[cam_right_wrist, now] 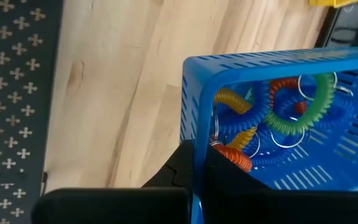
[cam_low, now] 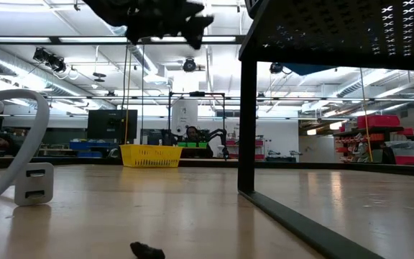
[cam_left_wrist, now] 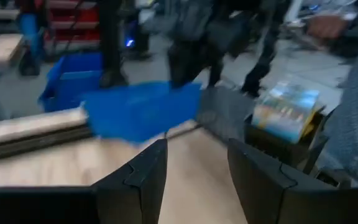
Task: Pick & Place Office Desk Supplies
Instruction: Put the blue basket filled with spring keychains on the shelf
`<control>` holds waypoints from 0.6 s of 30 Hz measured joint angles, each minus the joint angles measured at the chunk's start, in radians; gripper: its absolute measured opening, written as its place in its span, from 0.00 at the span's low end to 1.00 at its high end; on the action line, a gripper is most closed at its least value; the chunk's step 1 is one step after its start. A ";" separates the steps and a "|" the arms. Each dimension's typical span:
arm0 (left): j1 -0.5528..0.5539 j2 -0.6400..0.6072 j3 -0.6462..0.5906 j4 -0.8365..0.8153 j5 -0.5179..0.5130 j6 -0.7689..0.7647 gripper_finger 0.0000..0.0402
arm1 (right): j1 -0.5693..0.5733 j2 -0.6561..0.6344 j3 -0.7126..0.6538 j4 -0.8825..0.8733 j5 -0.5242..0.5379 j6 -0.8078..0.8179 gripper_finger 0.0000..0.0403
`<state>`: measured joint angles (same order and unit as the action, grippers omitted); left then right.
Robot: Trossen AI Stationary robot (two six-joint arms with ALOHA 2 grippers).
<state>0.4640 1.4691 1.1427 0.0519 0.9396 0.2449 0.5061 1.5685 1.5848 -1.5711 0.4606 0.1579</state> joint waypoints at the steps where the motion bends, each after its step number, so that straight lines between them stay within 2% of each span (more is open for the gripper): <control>1: -0.027 0.012 0.000 0.047 0.000 -0.023 0.44 | 0.006 0.000 0.000 0.000 0.000 -0.011 0.01; 5: -0.089 0.066 0.006 0.150 -0.021 -0.116 0.44 | 0.032 0.000 0.000 0.000 0.002 -0.055 0.01; 11: -0.090 0.135 0.019 0.151 -0.199 -0.176 0.41 | 0.083 0.000 0.000 0.000 -0.055 -0.069 0.01; 18: -0.091 0.152 0.019 0.156 -0.199 -0.177 0.34 | 0.155 0.000 0.000 0.000 -0.164 -0.034 0.01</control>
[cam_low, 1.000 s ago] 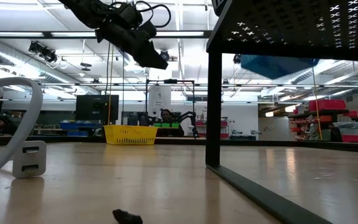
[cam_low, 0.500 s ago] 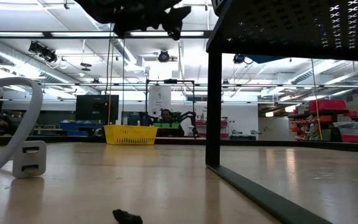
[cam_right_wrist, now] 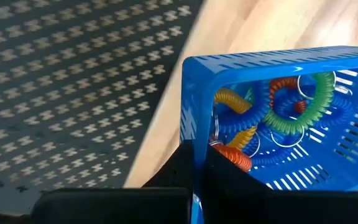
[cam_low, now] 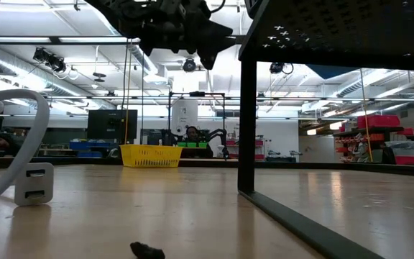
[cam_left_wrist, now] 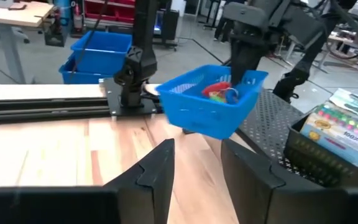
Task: Pick & Place Office Desk Supplies
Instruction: Put the blue basket filled with spring keychains on the shelf
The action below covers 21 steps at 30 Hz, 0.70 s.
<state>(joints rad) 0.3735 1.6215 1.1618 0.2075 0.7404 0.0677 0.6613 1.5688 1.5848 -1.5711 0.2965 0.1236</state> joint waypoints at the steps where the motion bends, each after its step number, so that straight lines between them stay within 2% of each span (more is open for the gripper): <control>1: 0.001 0.000 0.000 -0.001 -0.004 0.000 0.34 | 0.011 0.000 0.000 0.000 -0.009 0.000 0.01; 21: 0.001 0.000 0.000 -0.004 -0.085 0.001 0.34 | 0.266 0.000 0.000 0.000 -0.120 0.238 0.01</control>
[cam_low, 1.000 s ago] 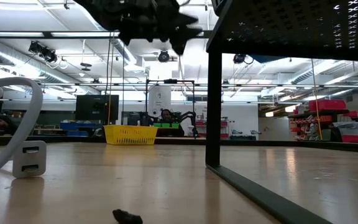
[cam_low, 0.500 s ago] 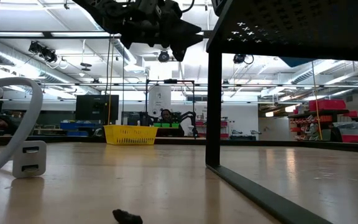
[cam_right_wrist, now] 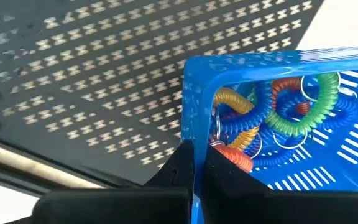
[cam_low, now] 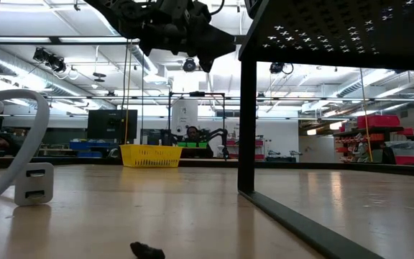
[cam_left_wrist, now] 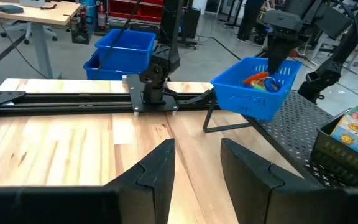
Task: Pick & Place Office Desk Supplies
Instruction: Put the blue basket filled with spring keychains on the shelf
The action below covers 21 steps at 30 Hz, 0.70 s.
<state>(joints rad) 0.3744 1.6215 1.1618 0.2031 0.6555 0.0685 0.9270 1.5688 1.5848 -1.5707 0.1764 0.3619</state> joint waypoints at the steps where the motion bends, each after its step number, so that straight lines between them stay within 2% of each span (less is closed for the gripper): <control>1: 0.000 0.000 0.000 0.000 -0.001 0.000 0.34 | 0.014 0.000 0.000 0.000 -0.001 0.014 0.01; 13: 0.006 0.000 0.000 0.000 -0.031 0.002 0.34 | 0.125 0.002 0.000 0.122 -0.004 0.079 0.01; 21: 0.019 0.000 0.000 0.002 -0.035 0.002 0.34 | 0.144 0.058 -0.002 0.139 -0.077 0.091 0.01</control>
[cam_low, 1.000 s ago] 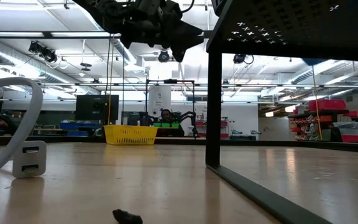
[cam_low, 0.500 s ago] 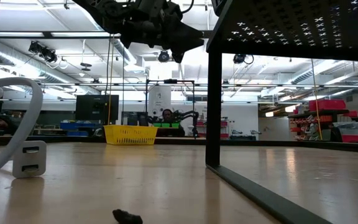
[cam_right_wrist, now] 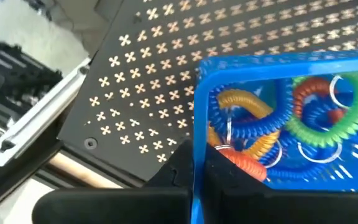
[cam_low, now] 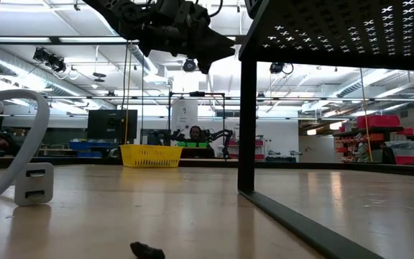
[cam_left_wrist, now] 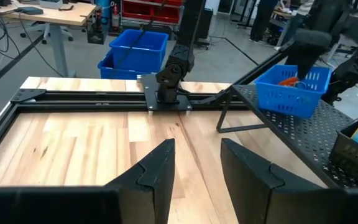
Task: Pick & Place Office Desk Supplies
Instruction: Put the blue basket filled with spring keychains on the shelf
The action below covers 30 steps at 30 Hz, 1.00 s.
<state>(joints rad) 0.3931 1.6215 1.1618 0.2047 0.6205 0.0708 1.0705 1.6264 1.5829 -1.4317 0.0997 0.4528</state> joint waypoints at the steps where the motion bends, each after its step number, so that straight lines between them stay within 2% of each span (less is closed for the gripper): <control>1: 0.000 0.000 0.000 0.000 0.000 0.000 0.34 | 0.000 0.012 0.000 0.001 -0.009 -0.010 0.01; 8: 0.000 0.000 0.000 0.002 0.000 0.000 0.34 | -0.028 0.045 0.003 0.020 -0.042 -0.015 0.02; 12: 0.000 0.000 0.000 0.002 0.001 0.000 0.34 | -0.050 0.051 -0.001 0.027 -0.052 0.061 0.11; 17: 0.000 0.000 0.000 0.001 0.007 0.012 0.34 | -0.079 0.050 -0.002 0.030 -0.123 0.149 0.20; 23: 0.000 0.000 0.000 0.001 0.008 0.023 0.34 | -0.088 0.050 -0.002 0.018 -0.134 0.239 0.24; 30: 0.000 0.000 0.000 0.001 0.008 0.024 0.34 | -0.088 0.049 -0.002 0.018 -0.130 0.243 0.29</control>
<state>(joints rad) 0.3935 1.6215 1.1618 0.2058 0.6281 0.0945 0.9821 1.6756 1.5810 -1.4139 -0.0303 0.6956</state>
